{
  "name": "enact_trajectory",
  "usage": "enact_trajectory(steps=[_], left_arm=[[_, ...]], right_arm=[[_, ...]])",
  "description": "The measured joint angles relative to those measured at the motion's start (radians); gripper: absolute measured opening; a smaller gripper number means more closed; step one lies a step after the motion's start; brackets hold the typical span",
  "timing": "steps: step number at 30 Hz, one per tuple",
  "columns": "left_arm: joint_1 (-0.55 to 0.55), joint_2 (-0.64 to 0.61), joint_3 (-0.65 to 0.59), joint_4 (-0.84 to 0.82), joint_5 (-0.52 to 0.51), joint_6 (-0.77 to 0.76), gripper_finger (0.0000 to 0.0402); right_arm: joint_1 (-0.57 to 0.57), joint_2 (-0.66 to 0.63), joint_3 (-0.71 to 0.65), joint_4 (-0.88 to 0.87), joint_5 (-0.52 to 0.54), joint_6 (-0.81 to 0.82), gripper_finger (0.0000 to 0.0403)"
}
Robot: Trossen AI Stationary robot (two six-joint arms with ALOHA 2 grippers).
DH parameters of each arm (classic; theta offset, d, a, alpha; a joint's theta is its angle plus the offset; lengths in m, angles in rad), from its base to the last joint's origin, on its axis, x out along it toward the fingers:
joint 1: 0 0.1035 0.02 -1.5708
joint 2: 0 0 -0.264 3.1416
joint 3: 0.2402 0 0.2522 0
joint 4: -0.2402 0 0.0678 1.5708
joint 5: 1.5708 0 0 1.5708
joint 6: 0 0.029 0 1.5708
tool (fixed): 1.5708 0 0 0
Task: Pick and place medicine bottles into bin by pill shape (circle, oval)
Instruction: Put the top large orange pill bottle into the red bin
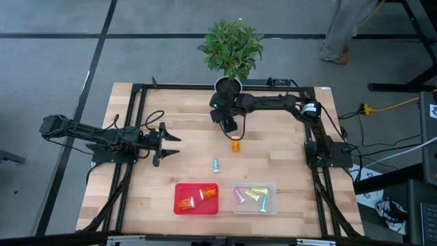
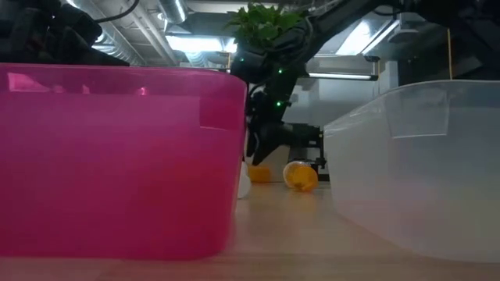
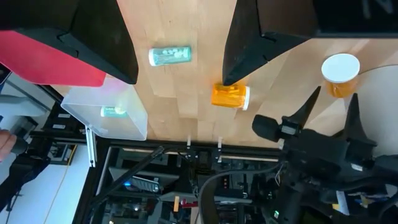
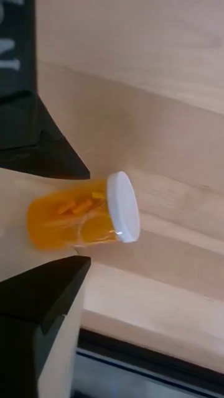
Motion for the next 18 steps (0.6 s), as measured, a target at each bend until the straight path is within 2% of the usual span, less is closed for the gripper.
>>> enact_trajectory(steps=[3,18], left_arm=[[0.000,0.000,0.000,0.000,0.000,0.000,0.0228],[0.000,0.000,0.000,0.000,0.000,0.000,0.0228]], right_arm=[[0.000,0.018,0.019,-0.002,0.022,-0.017,0.0215],[-0.007,0.027,0.033,-0.013,-0.023,-0.039,0.0215]])
